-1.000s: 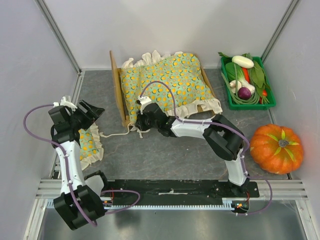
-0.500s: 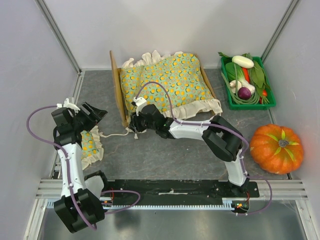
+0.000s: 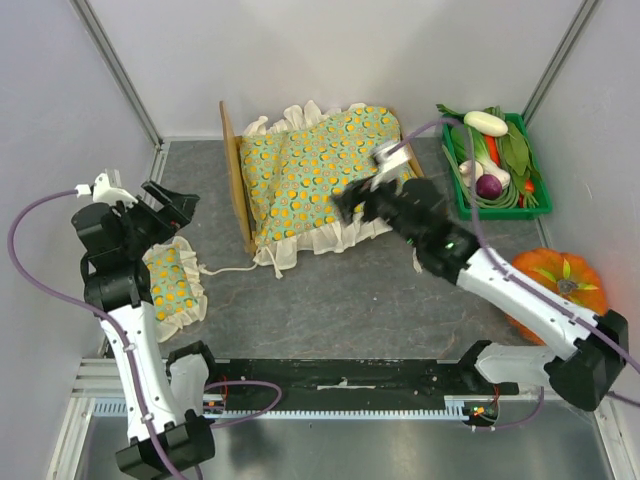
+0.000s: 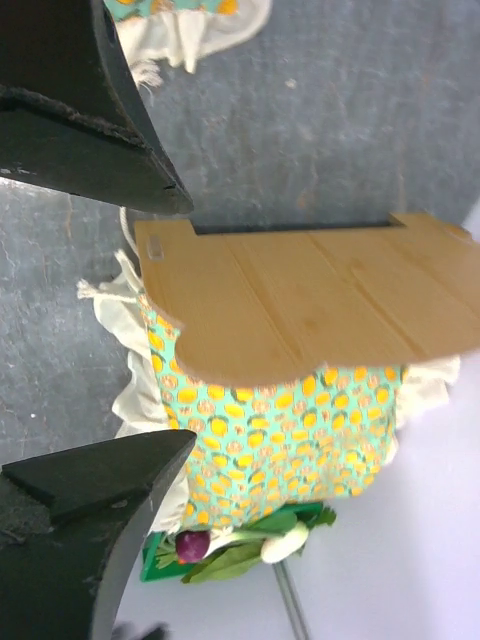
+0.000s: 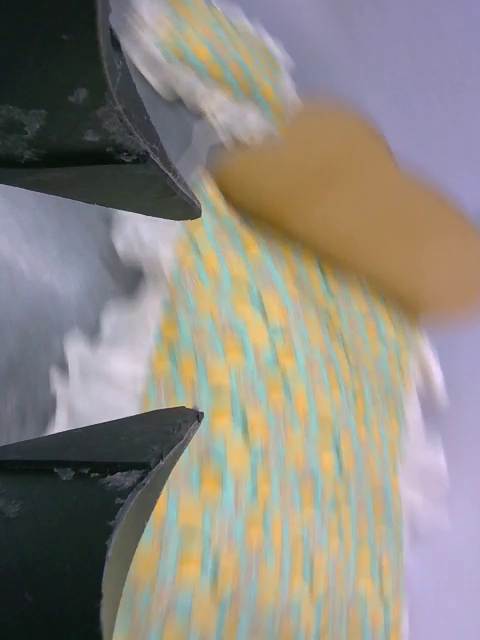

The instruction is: Set up the pet bed

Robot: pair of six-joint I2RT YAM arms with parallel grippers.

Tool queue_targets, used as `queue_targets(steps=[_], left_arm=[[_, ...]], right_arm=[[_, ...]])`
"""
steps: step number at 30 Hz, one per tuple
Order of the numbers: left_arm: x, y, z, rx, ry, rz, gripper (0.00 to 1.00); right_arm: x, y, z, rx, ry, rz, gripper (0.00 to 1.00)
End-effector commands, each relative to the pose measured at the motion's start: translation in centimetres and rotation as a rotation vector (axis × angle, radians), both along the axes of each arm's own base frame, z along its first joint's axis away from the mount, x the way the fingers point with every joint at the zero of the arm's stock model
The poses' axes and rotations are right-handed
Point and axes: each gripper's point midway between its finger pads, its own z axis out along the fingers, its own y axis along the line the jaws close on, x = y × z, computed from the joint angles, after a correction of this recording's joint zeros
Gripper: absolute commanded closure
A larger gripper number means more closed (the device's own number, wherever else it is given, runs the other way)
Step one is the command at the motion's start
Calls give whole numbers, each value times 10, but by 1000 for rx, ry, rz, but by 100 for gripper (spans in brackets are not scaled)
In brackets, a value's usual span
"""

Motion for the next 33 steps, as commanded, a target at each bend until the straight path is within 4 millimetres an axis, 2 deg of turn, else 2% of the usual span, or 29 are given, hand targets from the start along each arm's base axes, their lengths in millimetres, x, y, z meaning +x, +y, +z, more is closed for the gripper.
queue_targets(steps=[1,2,3,5,6,8,9,10,11,12,15,19,21,23,25,26,28,29,30,31,32,33], left_arm=[[-12,-25,51,69,-120,-90,6],[-14,-33,60,68,-141,-108,6],[-18,-48,74,79,-181,-156,6],[-20,-59,85,91,-208,-185,5],[-24,-72,91,93,-228,-229,5],[-24,-80,97,94,-250,-257,5],[-25,-87,97,89,-251,-286,5],[-25,-91,98,86,-257,-307,5],[-26,-95,98,76,-259,-325,5],[-25,-100,96,69,-257,-346,4],[-27,-113,96,61,-261,-393,4],[-23,-119,94,59,-257,-416,4],[-27,-129,101,66,-280,-461,4],[-35,-142,116,76,-323,-510,4],[-36,-146,123,102,-347,-509,3],[-37,-157,124,102,-346,-548,3],[-32,-167,118,118,-329,-568,3],[-32,-185,109,121,-303,-621,3],[-26,-189,103,144,-284,-598,3],[-24,-197,97,175,-279,-608,3],[-29,-222,87,197,-259,-673,3],[-22,-225,81,239,-248,-630,0]], right_arm=[[96,-147,-31,-166,108,-492,17],[111,-158,-39,-200,163,-512,17],[129,-190,-45,-188,208,-590,17],[153,-204,-64,-177,276,-597,18],[165,-226,-71,-163,307,-638,19],[187,-235,-95,-153,376,-648,20],[195,-251,-104,-147,402,-677,21],[202,-256,-112,-138,421,-686,21],[211,-255,-123,-120,457,-660,26],[215,-266,-128,-111,472,-676,26],[226,-268,-139,-94,470,-636,27],[226,-267,-160,-108,521,-619,30],[223,-265,-176,-117,555,-607,37],[215,-261,-190,-129,598,-575,51],[201,-251,-201,-111,633,-522,69],[196,-248,-202,-88,649,-516,74],[178,-237,-204,-48,670,-472,88],[170,-228,-202,-40,665,-450,90],[163,-224,-200,-38,666,-451,94],[147,-221,-198,-40,664,-449,94],[136,-207,-197,-42,663,-422,95],[127,-198,-195,-22,673,-413,95]])
